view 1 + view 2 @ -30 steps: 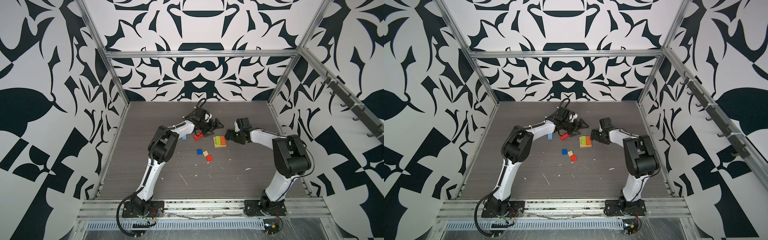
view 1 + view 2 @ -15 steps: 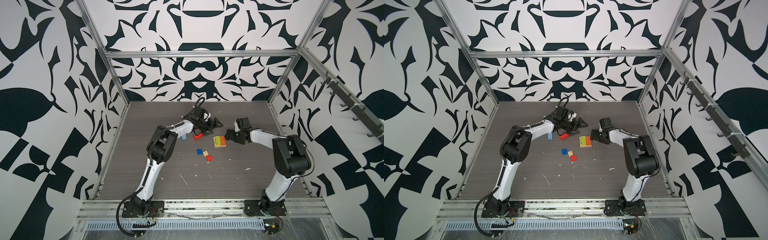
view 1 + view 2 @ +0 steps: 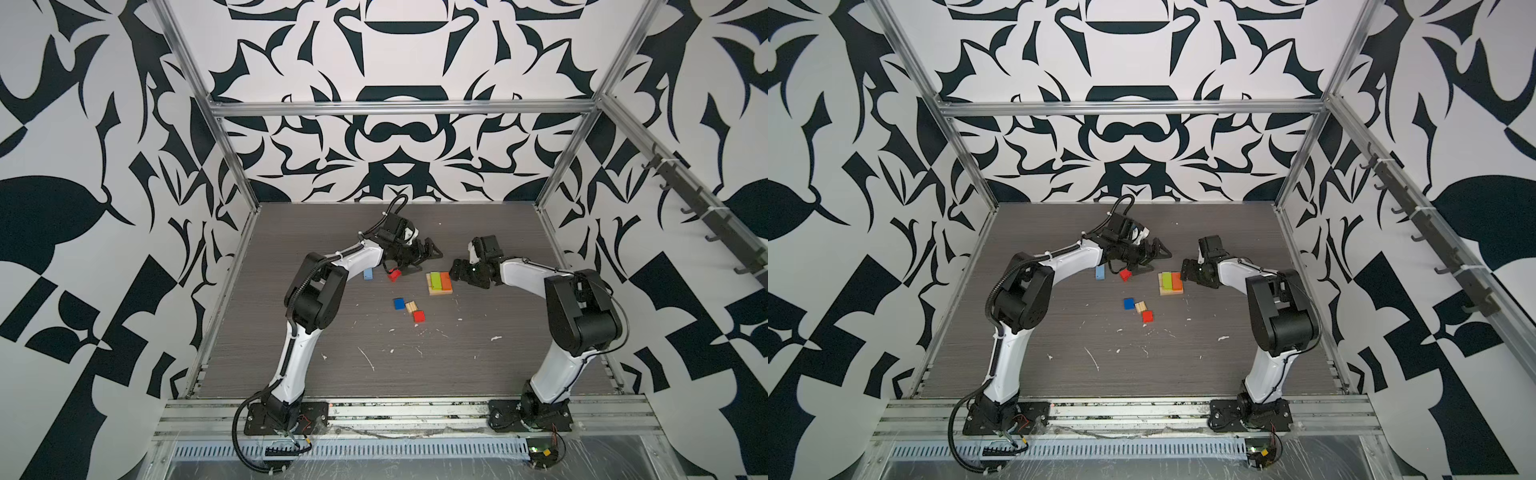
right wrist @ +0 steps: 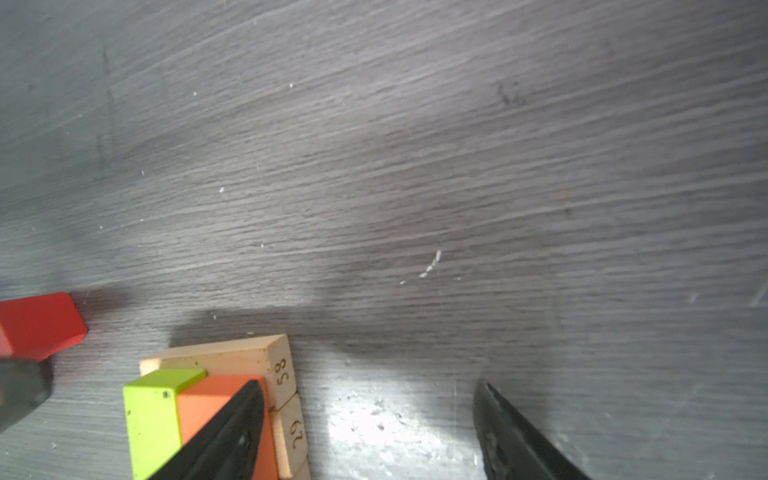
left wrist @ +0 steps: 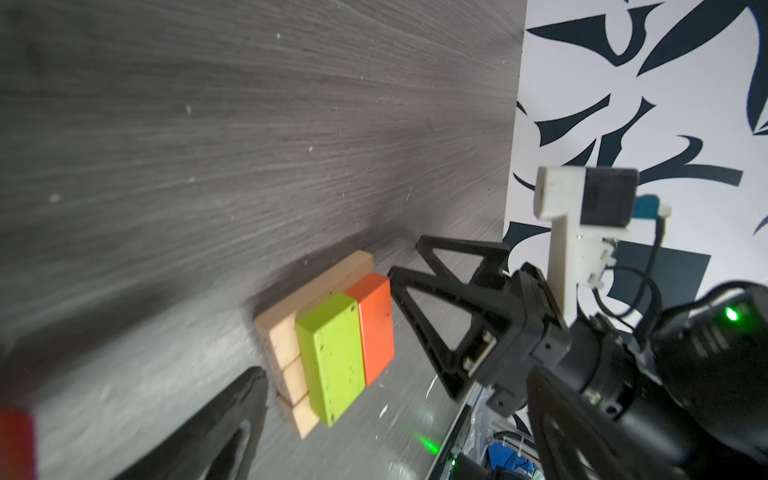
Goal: Build the wood block tower
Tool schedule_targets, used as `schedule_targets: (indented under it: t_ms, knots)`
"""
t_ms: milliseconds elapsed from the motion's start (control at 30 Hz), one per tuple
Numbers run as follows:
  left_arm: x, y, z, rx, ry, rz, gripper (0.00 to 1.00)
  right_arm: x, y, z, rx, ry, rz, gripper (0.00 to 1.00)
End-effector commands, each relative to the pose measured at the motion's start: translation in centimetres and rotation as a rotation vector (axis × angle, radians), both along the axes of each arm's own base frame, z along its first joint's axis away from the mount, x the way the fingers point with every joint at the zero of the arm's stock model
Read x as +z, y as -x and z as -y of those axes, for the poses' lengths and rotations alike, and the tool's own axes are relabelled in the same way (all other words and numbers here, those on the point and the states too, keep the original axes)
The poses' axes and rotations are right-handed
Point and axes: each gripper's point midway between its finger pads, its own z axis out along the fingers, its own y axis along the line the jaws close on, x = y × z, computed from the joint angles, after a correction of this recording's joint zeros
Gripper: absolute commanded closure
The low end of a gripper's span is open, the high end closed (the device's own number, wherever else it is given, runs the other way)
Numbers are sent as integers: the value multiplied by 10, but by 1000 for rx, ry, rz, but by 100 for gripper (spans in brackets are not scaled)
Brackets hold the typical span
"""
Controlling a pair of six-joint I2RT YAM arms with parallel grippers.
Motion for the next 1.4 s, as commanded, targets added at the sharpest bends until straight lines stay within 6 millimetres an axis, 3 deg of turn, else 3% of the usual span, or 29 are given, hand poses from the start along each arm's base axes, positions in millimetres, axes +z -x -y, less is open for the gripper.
schedule_targets:
  t_ms: [0, 267, 1367]
  knots:
    - [5, 12, -9, 0, -25, -12, 1, 12, -7, 0, -10, 7, 37, 17]
    - [2, 24, -4, 3, -5, -48, 1, 14, -8, 0, -9, 8, 40, 17]
    - [-38, 14, 11, 68, 56, -132, 0, 20, -10, 4, -27, 24, 52, 18]
